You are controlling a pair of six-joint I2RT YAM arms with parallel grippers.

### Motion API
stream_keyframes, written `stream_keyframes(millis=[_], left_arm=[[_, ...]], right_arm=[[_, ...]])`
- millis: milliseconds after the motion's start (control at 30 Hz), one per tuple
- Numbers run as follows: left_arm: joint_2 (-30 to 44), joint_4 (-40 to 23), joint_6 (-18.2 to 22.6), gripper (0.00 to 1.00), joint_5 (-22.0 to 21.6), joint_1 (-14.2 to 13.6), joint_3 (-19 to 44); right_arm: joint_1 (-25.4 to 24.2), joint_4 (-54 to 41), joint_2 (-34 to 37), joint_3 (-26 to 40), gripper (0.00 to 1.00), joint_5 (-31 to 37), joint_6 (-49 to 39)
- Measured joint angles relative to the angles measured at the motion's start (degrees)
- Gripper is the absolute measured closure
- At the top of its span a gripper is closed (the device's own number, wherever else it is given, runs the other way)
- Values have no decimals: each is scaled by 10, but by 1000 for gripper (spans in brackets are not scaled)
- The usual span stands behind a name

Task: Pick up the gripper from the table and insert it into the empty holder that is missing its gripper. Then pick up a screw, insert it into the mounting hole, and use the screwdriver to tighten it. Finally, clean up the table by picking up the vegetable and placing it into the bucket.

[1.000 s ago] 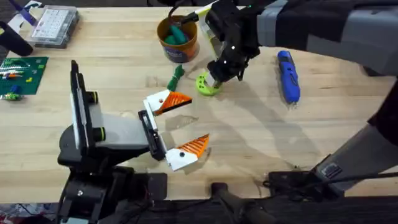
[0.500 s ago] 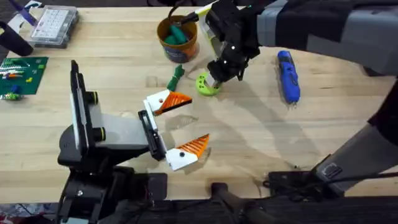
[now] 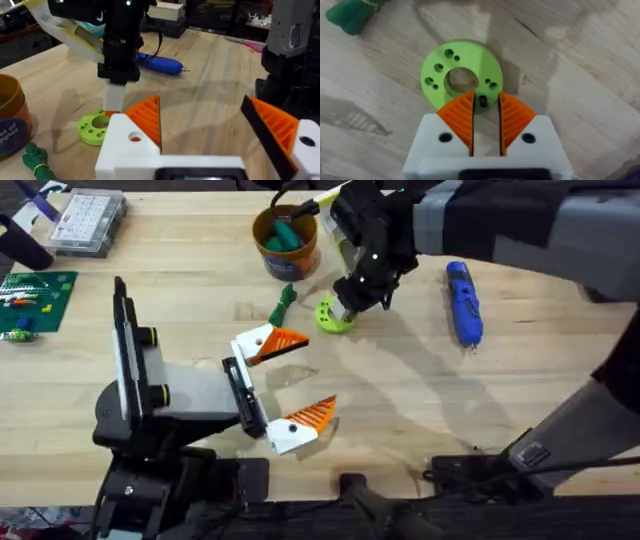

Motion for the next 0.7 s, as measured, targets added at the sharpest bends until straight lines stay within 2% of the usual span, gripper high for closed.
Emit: stream_keyframes(millis=[400,467,700], left_arm=[[0,0,0,16,0,0,0],[0,0,0,16,0,0,0],[0,0,0,16,0,0,0]], right_arm=[[0,-1,0,2,916,2,2],[0,0,0,3,980,1,2],[0,2,0,3,994,0,2]])
